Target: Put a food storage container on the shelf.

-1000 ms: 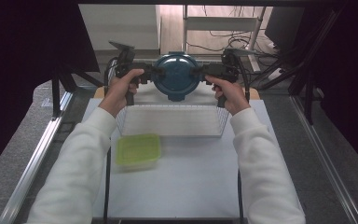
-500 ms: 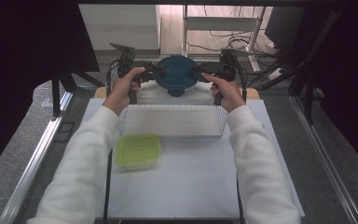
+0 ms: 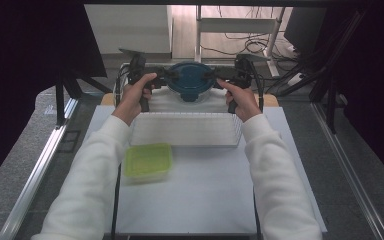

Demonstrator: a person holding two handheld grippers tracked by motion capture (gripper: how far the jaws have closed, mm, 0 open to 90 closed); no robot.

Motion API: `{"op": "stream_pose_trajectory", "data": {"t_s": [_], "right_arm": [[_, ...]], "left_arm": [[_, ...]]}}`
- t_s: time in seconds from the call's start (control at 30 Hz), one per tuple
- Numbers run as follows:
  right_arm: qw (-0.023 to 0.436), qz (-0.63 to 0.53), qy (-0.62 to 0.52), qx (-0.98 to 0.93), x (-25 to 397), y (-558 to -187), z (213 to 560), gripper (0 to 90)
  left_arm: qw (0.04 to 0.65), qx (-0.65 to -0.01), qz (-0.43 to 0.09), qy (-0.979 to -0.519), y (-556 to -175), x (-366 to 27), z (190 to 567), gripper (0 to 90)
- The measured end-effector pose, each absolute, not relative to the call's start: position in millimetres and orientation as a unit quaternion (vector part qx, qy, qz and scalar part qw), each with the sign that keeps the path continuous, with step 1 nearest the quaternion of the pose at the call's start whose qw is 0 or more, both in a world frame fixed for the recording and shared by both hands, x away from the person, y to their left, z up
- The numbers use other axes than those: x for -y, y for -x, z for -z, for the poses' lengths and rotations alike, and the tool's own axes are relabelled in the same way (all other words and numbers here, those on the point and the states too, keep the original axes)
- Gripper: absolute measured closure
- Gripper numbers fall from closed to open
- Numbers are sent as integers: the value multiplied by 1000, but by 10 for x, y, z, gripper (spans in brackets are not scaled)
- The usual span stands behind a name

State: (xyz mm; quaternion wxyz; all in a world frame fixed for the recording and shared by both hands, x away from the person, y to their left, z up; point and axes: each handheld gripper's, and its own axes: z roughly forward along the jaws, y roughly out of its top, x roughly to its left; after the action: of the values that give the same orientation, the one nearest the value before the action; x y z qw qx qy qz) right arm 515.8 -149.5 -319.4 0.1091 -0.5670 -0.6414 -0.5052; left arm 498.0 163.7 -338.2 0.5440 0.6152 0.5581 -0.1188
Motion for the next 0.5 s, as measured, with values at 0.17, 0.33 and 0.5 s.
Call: {"op": "stream_pose_trajectory", "data": {"t_s": [0.17, 0.33, 0.5], "right_arm": [[61, 500, 563, 655, 1408, -5063, 3138, 151], [5, 494, 561, 664, 1373, -4963, 3041, 71], [-25, 495, 546, 675, 1422, -4862, 2988, 80]], "left_arm": [[548, -560, 72, -617, -4908, -1618, 3337, 150], [553, -556, 48, -618, -4831, -1634, 3278, 123], [558, -529, 31, -638, -4696, -1676, 3235, 120]]}}
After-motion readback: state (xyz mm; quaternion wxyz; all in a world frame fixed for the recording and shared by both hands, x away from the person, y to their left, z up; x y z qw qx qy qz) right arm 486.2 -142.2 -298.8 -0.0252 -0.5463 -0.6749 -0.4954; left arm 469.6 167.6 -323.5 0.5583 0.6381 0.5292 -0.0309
